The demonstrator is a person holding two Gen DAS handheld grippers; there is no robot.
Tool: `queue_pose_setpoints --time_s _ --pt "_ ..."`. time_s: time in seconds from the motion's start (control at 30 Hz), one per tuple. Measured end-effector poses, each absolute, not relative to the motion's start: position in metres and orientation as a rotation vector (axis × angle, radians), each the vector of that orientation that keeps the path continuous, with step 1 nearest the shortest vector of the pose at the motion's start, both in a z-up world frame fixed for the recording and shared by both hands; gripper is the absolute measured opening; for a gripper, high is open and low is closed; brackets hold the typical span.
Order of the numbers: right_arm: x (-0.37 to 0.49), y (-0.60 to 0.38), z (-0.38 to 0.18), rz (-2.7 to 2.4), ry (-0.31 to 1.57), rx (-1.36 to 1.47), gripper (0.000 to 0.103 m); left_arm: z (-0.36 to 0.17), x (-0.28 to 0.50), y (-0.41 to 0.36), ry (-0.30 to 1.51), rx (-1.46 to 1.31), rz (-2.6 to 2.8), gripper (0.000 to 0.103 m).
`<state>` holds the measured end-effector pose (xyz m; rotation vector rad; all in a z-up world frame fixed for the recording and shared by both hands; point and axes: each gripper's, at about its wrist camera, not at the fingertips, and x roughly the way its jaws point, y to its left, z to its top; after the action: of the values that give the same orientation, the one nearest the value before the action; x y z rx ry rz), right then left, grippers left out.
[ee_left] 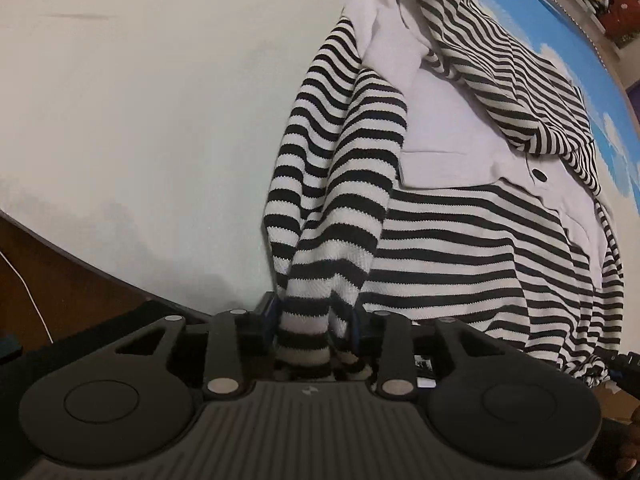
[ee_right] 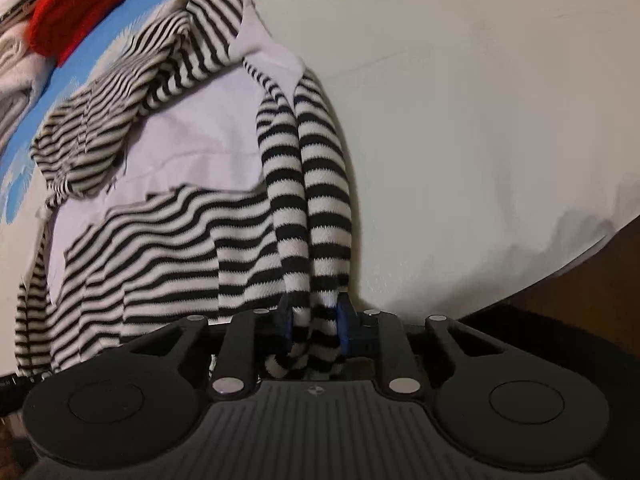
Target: Fold small clothes
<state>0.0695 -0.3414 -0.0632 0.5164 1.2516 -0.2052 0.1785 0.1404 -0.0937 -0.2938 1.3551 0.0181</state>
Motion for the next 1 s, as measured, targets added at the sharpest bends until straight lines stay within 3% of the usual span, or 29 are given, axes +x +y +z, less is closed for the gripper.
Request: queue_pose_setpoints --time_s 0.07,0.13,0.2,0.3,0.4,0.43,0.6,0.7,0.77,0.83,1.0 --pt "0.069 -0.34 -0.062 -0.2 1.251 0.499 0.022 -0.094 0.178 0.141 1.357 -0.295 0.018 0.033" --pt "0.069 -0.341 -0.062 -0.198 1.25 0.504 0.021 -0.091 0.178 0.138 1.343 -0.282 -0.008 0.01" --pt "0.068 -0.342 -0.06 -0.189 1.232 0.514 0.009 -0.086 0.176 0.136 1.309 -0.281 -0.019 0.01" --pt "0.068 -0.34 -0.053 -0.167 1.192 0.514 0.008 -0.085 0.173 0.136 1.303 -0.282 -0.005 0.013" --pt "0.07 -0.339 -0.058 -0.187 1.227 0.494 0.017 -0.09 0.174 0.137 1.326 -0.293 0.005 0.023" --pt "0.071 -0.339 -0.061 -0.193 1.25 0.479 0.025 -0.091 0.174 0.136 1.333 -0.284 0.002 0.025" --pt "0.071 -0.334 -0.065 -0.186 1.272 0.441 0.026 -0.091 0.172 0.139 1.324 -0.288 0.013 0.026" --pt "0.071 -0.339 -0.066 -0.189 1.268 0.469 0.022 -0.089 0.17 0.141 1.311 -0.313 0.021 0.023" --pt "0.07 -0.34 -0.065 -0.173 1.256 0.48 0.011 -0.088 0.17 0.141 1.3 -0.313 0.015 0.015" --pt "0.07 -0.339 -0.062 -0.157 1.241 0.471 0.009 -0.084 0.168 0.139 1.275 -0.309 0.011 0.008" --pt "0.069 -0.338 -0.046 -0.146 1.142 0.475 0.006 -0.058 0.162 0.131 1.175 -0.284 -0.018 0.007"
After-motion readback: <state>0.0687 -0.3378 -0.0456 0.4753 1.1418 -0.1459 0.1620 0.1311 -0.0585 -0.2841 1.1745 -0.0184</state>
